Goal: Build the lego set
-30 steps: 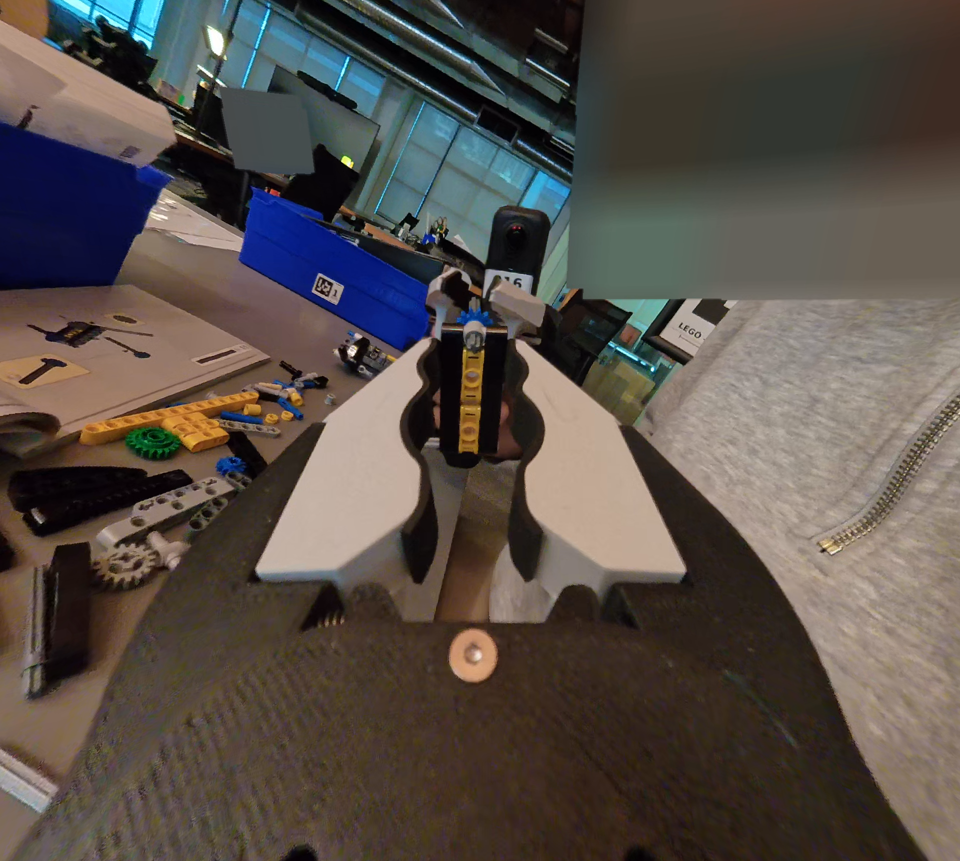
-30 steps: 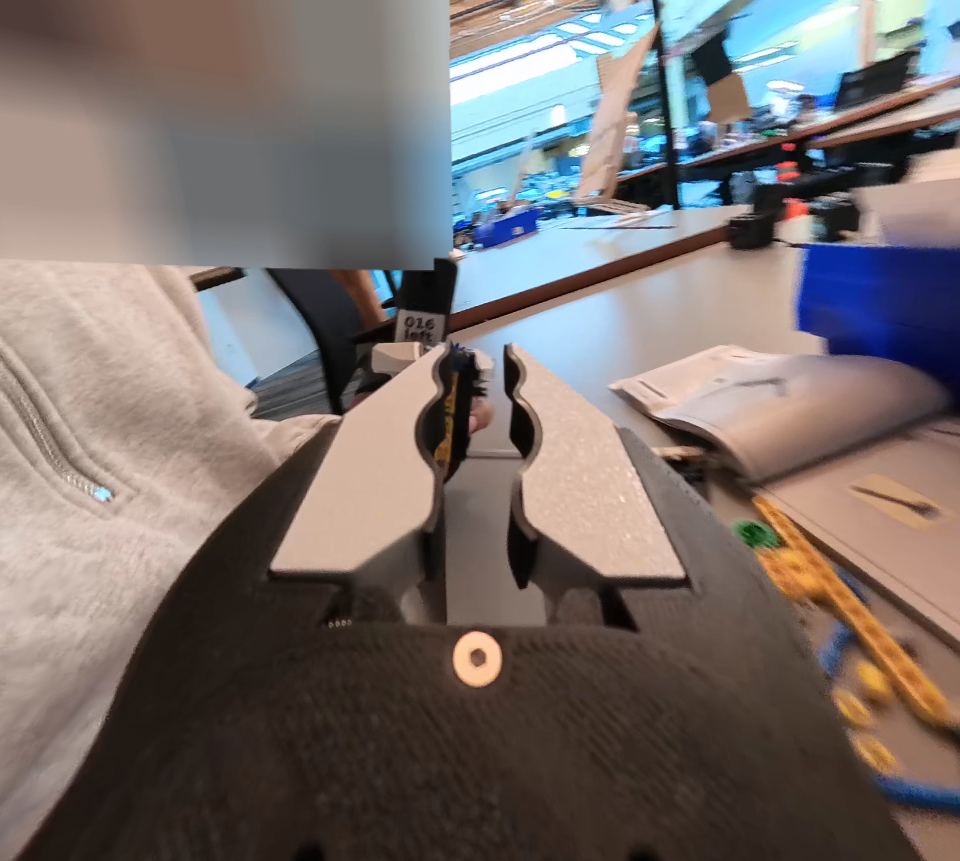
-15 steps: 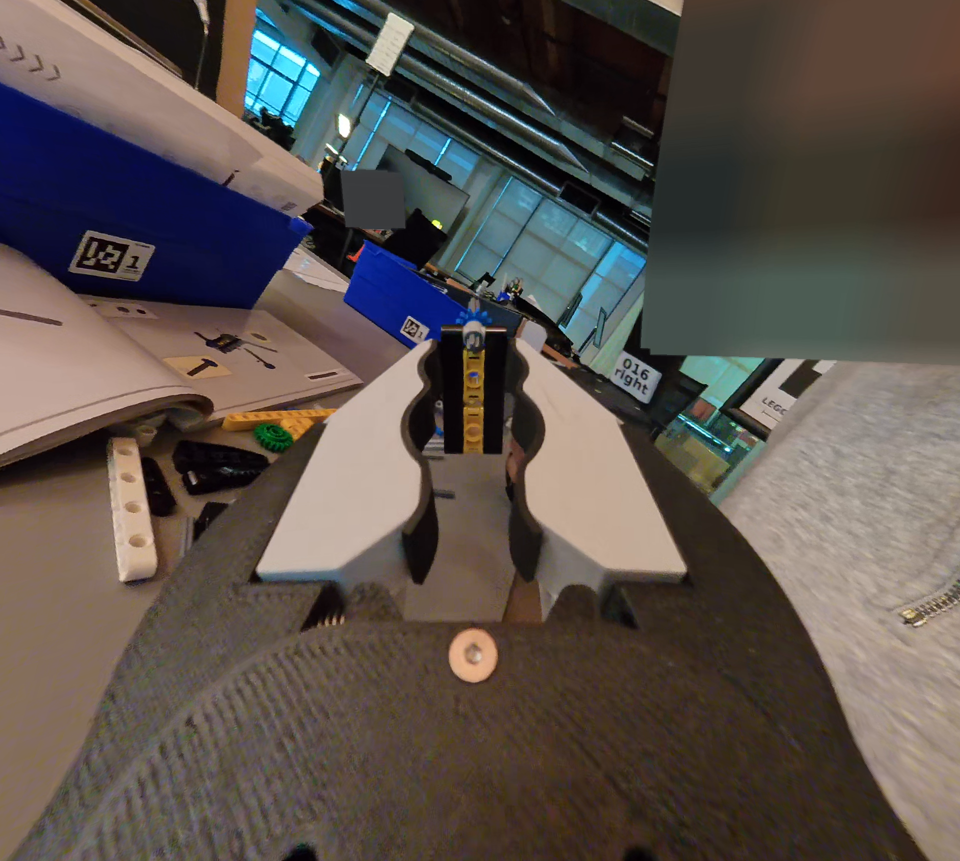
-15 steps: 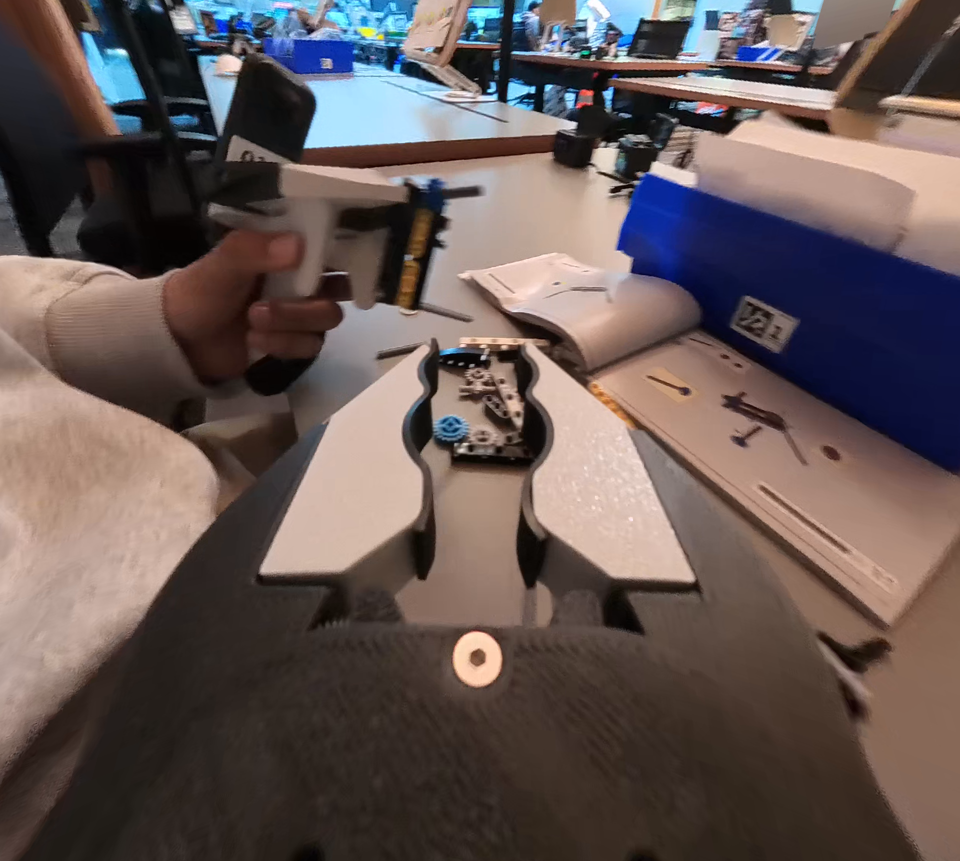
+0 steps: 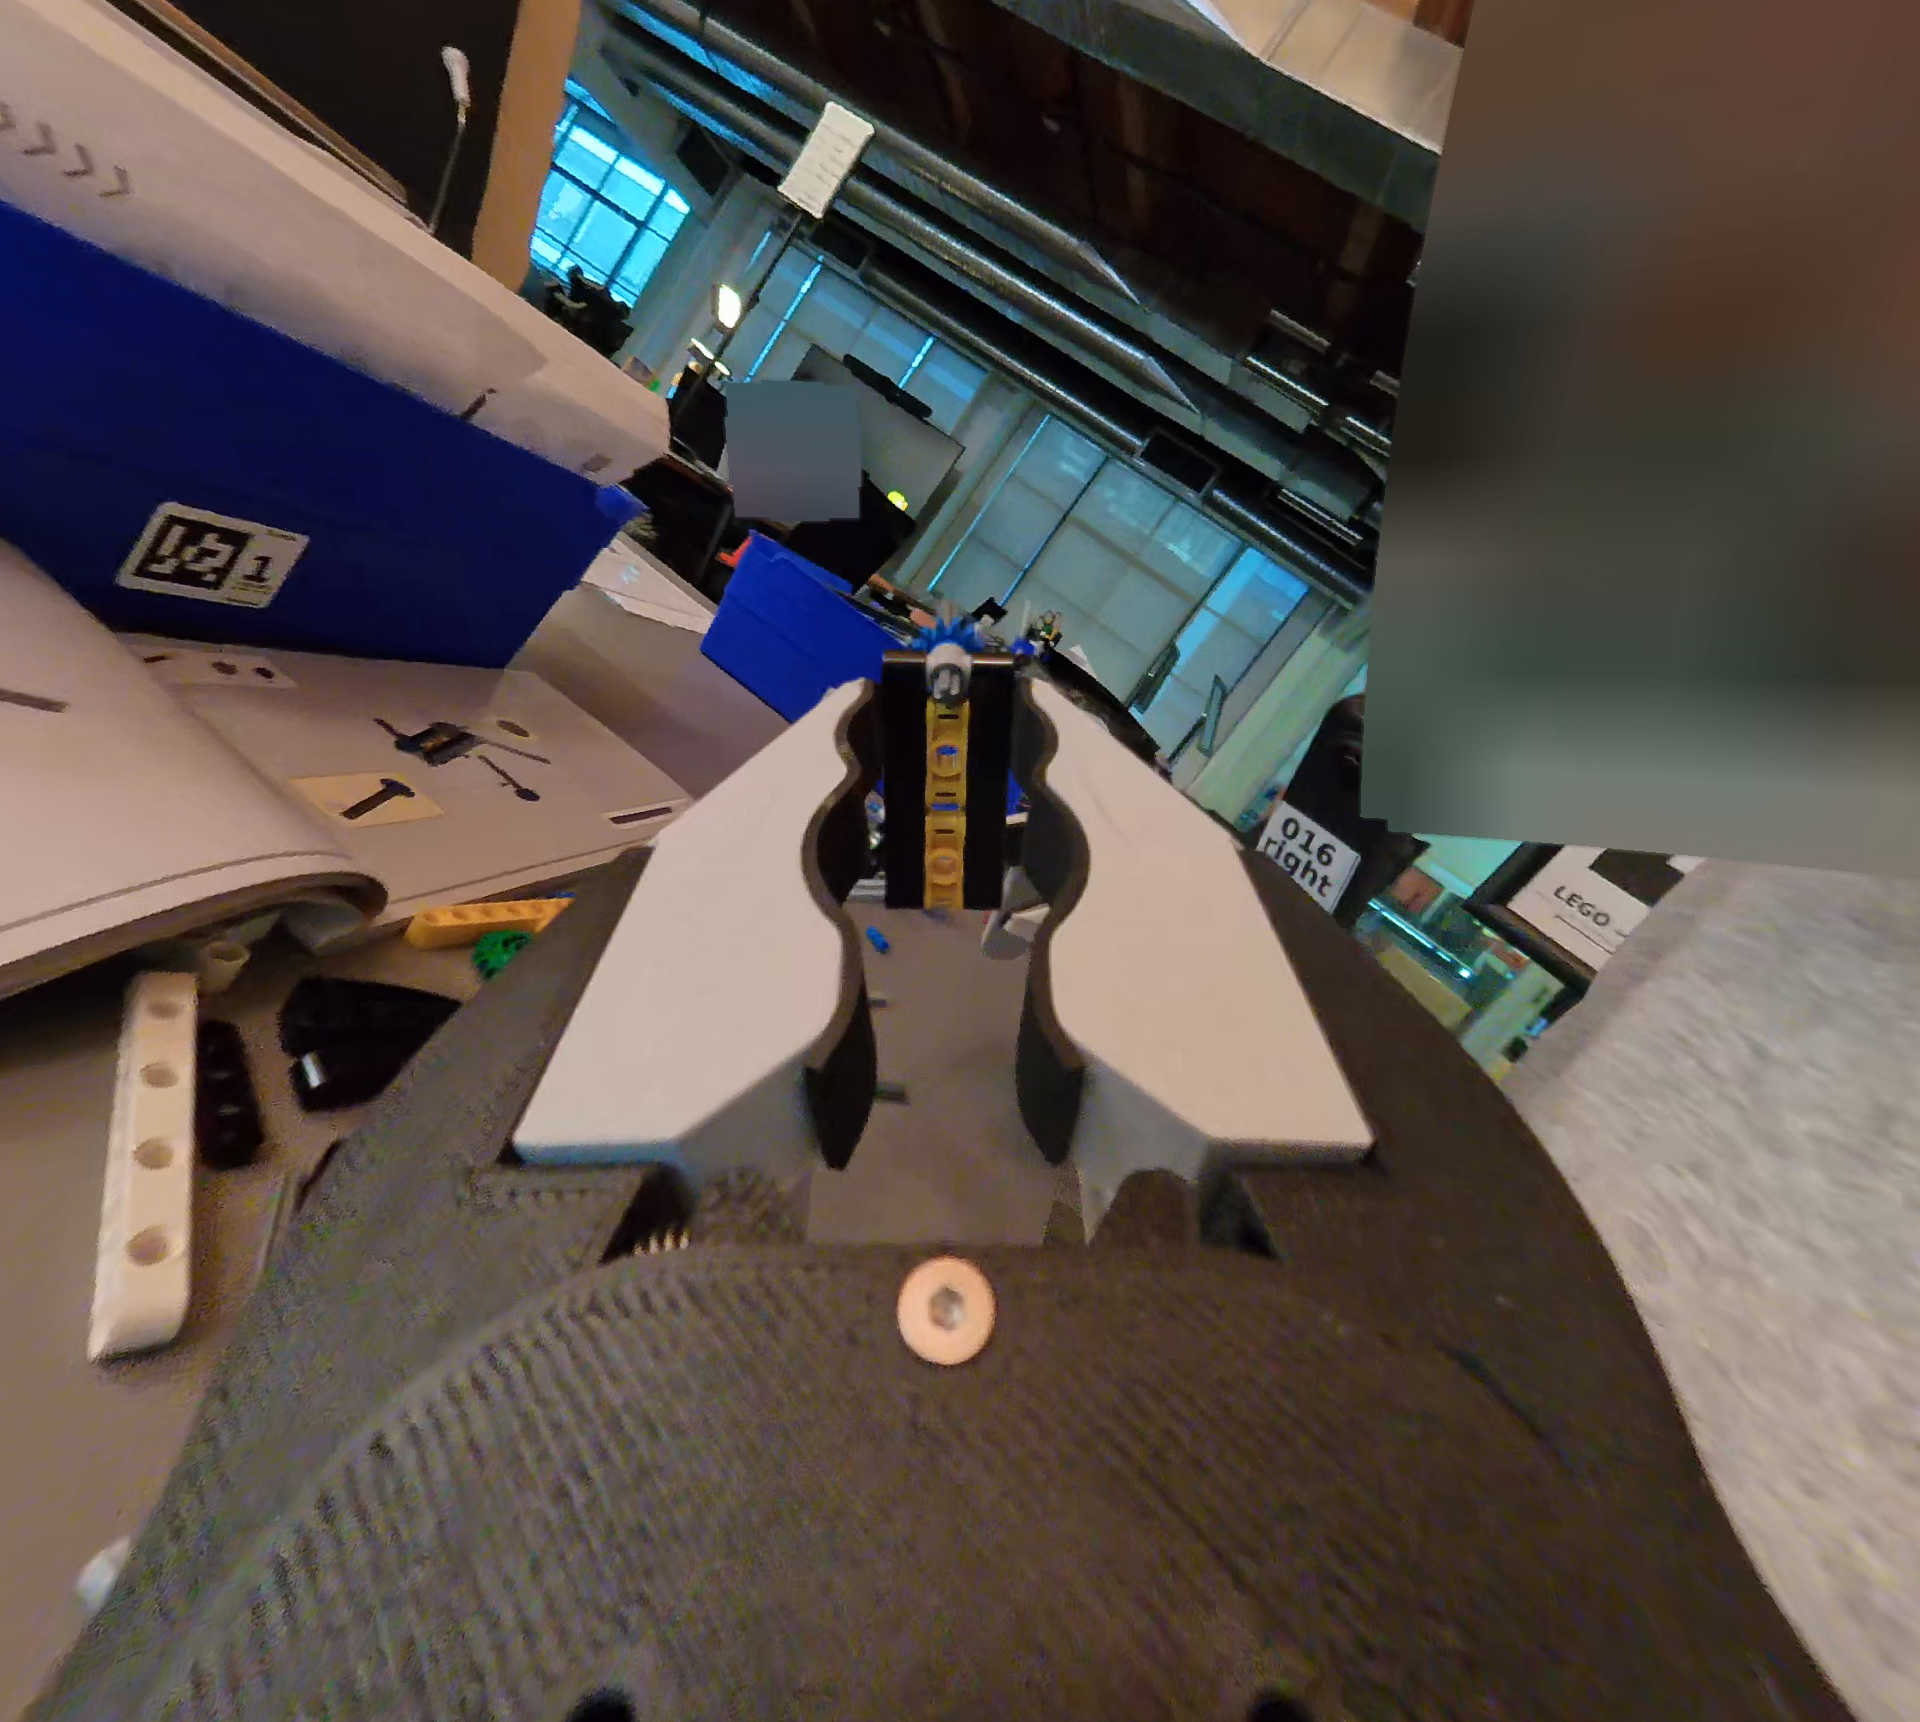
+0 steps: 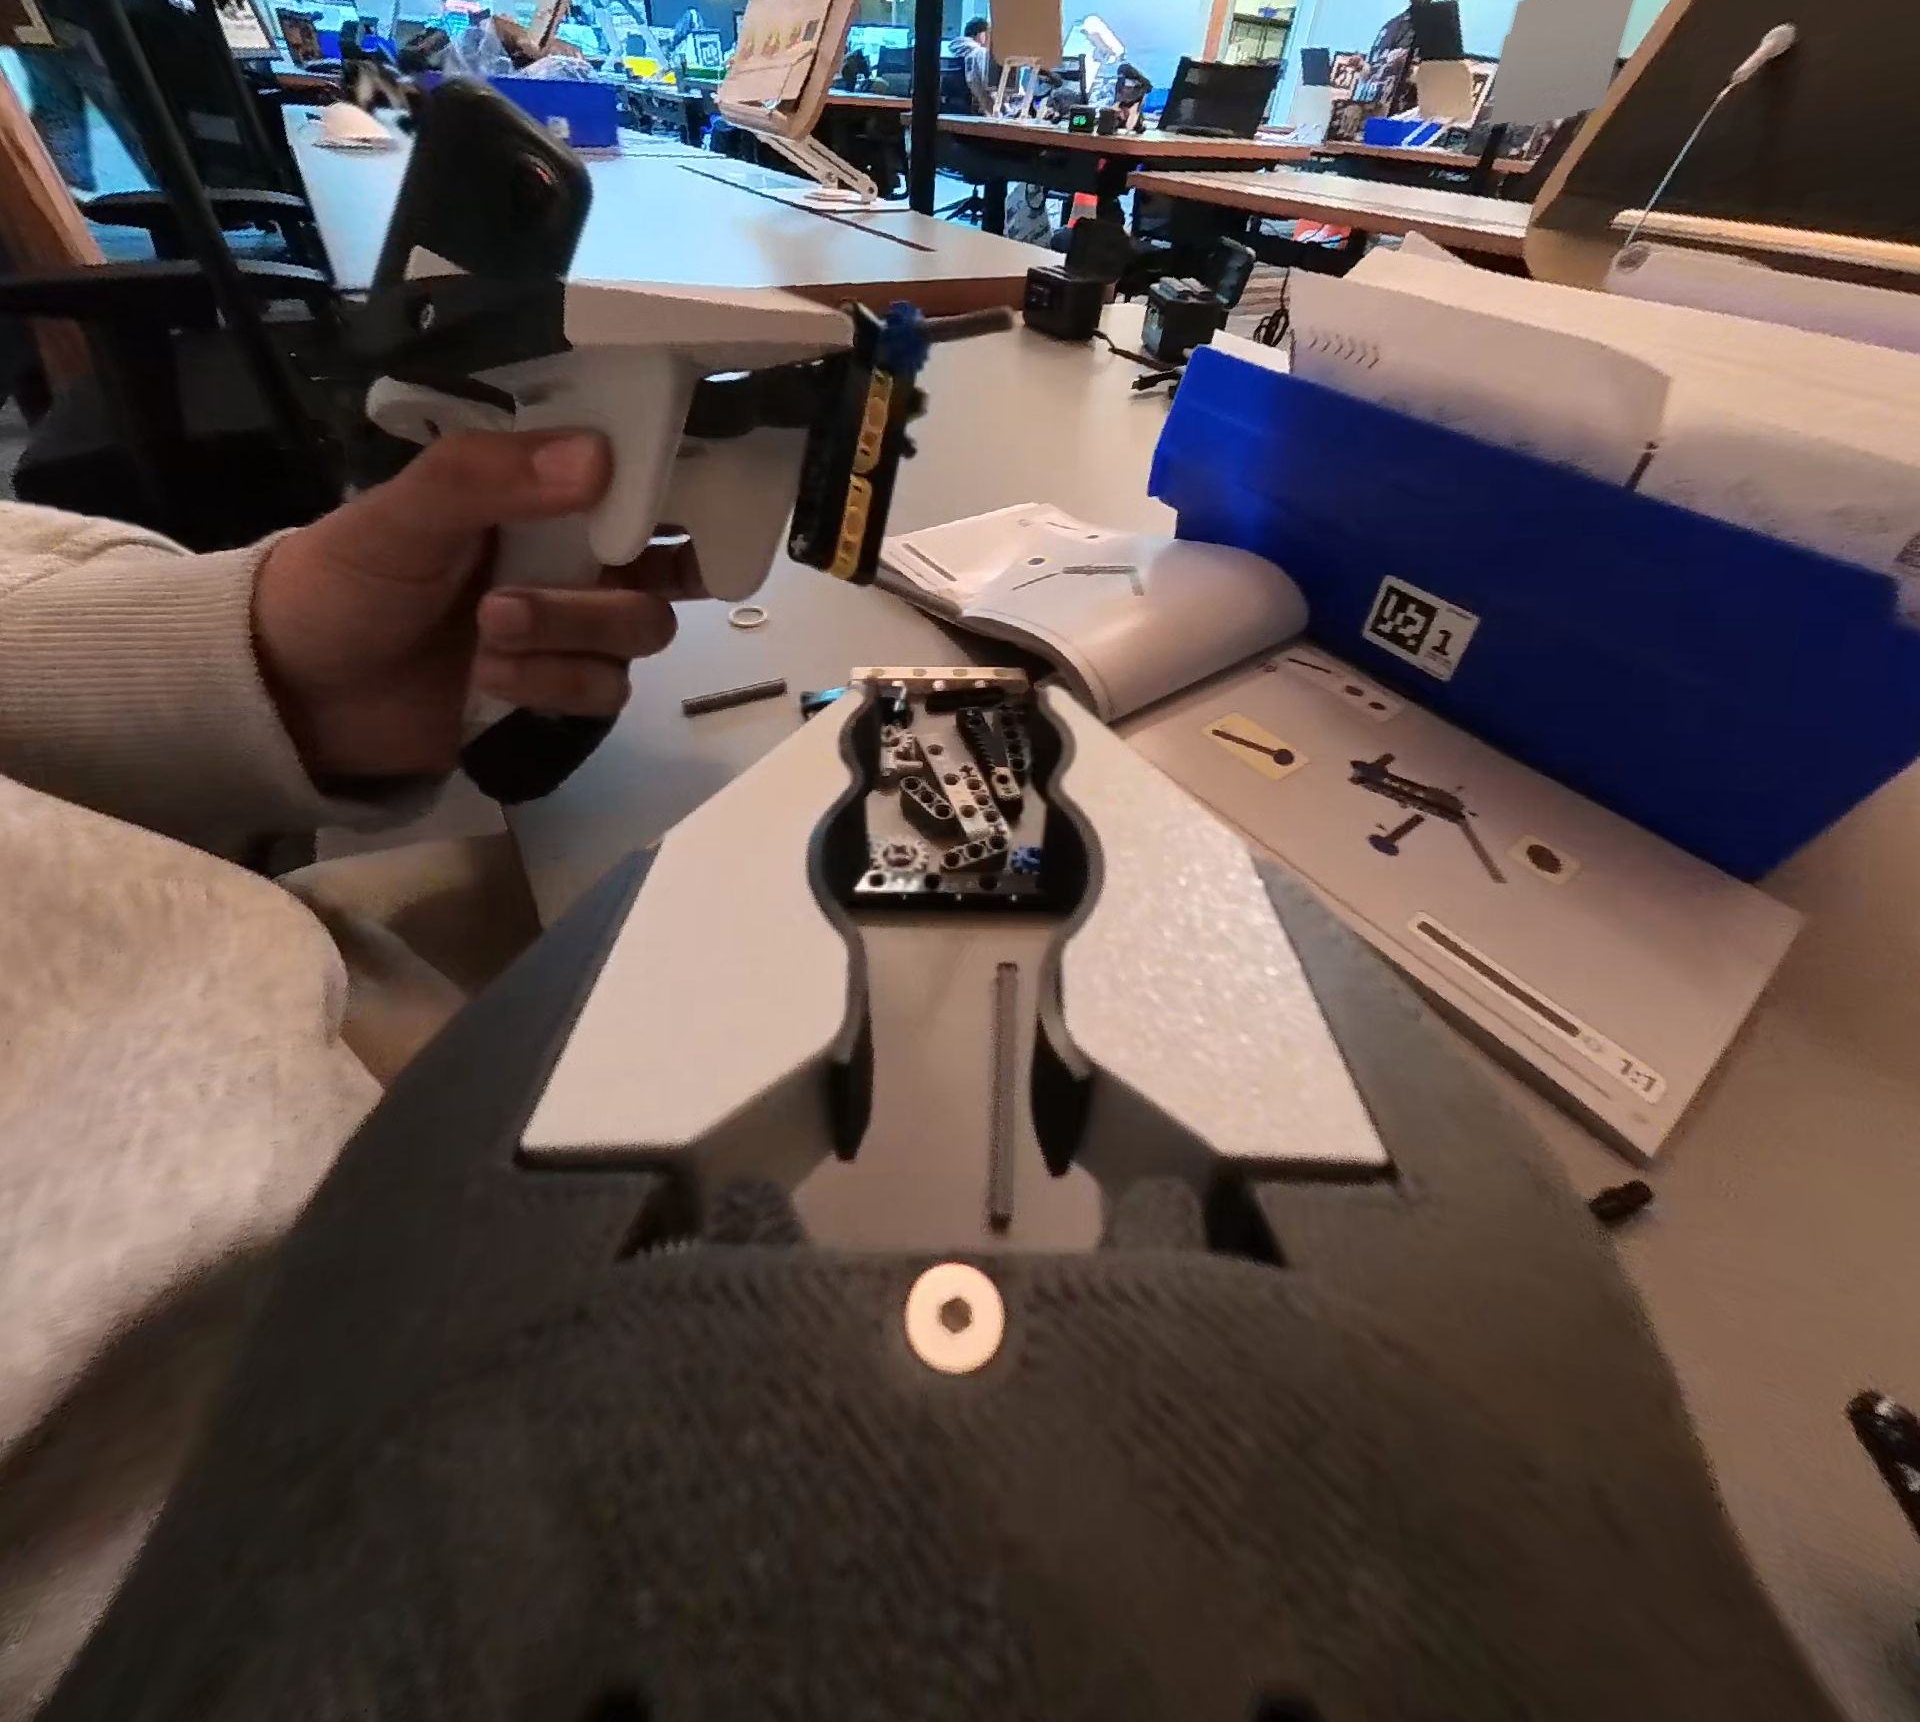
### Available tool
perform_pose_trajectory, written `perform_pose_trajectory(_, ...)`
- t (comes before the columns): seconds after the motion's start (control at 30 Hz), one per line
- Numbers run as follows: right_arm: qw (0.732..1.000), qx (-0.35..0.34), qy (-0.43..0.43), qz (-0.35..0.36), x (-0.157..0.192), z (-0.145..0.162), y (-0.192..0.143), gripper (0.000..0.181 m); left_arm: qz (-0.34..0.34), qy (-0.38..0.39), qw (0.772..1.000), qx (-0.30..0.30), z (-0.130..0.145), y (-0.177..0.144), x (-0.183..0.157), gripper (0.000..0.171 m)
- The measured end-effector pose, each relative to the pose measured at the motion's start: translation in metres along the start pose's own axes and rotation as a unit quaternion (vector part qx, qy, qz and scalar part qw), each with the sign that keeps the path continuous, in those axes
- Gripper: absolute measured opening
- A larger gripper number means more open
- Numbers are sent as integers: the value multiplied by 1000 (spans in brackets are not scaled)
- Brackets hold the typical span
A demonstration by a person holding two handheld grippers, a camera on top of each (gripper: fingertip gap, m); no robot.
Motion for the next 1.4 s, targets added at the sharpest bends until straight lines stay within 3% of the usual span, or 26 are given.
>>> perform_pose_trajectory(0.2, 1000, 10, -2, 6, -1, 4, 3, 28, 16, 14, 999, 24, 14, -3, 3, 23)
perform_pose_trajectory(0.4, 999, 24, -21, 12, 3, 7, 8, 27, 30, -7, 1000, 5, 5, -9, 3, 23)
perform_pose_trajectory(0.73, 999, 38, -14, 16, 1, 8, 11, 29, 47, -90, 995, -19, 3, -13, 12, 23)
perform_pose_trajectory(0.93, 999, 32, 5, 14, -3, 8, 10, 30, 15, -30, 999, -28, -20, -30, 20, 23)
perform_pose_trajectory(1.07, 999, 36, 12, 11, -4, 8, 11, 31, 17, -22, 999, -18, -20, -30, 21, 23)
perform_pose_trajectory(1.23, 999, 30, 22, 9, -6, 8, 10, 32, -13, 46, 999, -23, -40, -47, 26, 24)
perform_pose_trajectory(1.4, 999, 32, 35, 5, -8, 8, 10, 33, -6, -8, 997, -71, -48, -59, 37, 23)
Point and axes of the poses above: each gripper's, where its closed fingertips meet, y out along the fingers, z out of its underside, x = y × z across the jaws, the point moved 8 cm from there along -y, back along the fingers, and after that the axes turned 3 degrees about z, right-handed, at the moved point
